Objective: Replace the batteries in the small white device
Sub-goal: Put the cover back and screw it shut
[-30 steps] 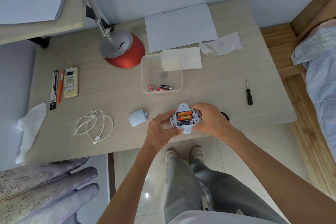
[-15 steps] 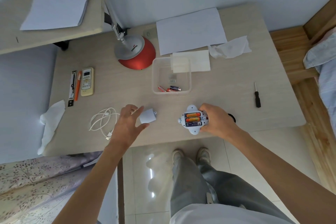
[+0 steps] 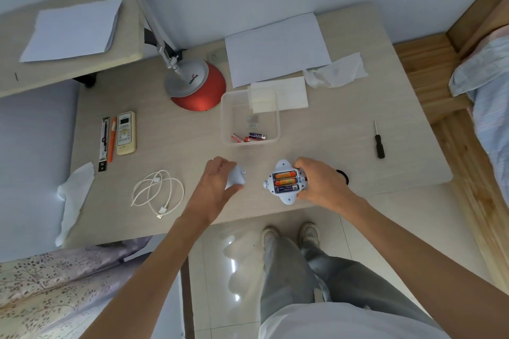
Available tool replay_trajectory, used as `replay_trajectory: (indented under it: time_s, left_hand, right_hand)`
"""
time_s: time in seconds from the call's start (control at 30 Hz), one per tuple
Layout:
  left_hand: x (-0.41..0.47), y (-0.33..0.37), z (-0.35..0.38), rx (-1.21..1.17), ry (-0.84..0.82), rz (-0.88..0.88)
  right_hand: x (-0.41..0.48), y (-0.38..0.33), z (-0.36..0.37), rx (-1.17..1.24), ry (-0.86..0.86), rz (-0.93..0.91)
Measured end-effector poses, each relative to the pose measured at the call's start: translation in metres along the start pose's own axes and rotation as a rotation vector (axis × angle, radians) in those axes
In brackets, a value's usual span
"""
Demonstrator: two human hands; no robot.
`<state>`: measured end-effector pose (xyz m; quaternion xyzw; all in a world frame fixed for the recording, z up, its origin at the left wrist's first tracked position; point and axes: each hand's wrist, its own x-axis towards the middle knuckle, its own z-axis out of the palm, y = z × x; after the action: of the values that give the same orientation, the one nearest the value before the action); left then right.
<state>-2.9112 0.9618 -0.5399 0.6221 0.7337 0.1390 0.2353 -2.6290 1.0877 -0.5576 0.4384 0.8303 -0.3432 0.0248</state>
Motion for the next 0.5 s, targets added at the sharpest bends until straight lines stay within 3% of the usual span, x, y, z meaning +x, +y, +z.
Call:
replay_trajectory:
  time_s: [0.2, 0.5]
  left_hand:
    - [0.006, 0.069, 0.010, -0.200, 0.017, 0.118]
    - [0.026, 0.109, 0.036, -0.393, 0.029, 0.066]
  right_hand:
    - [0.002, -0.001, 0.001, 0.010, -0.006, 0.011]
    - [0.004, 0.001, 0.007, 0.060, 0.000, 0.050]
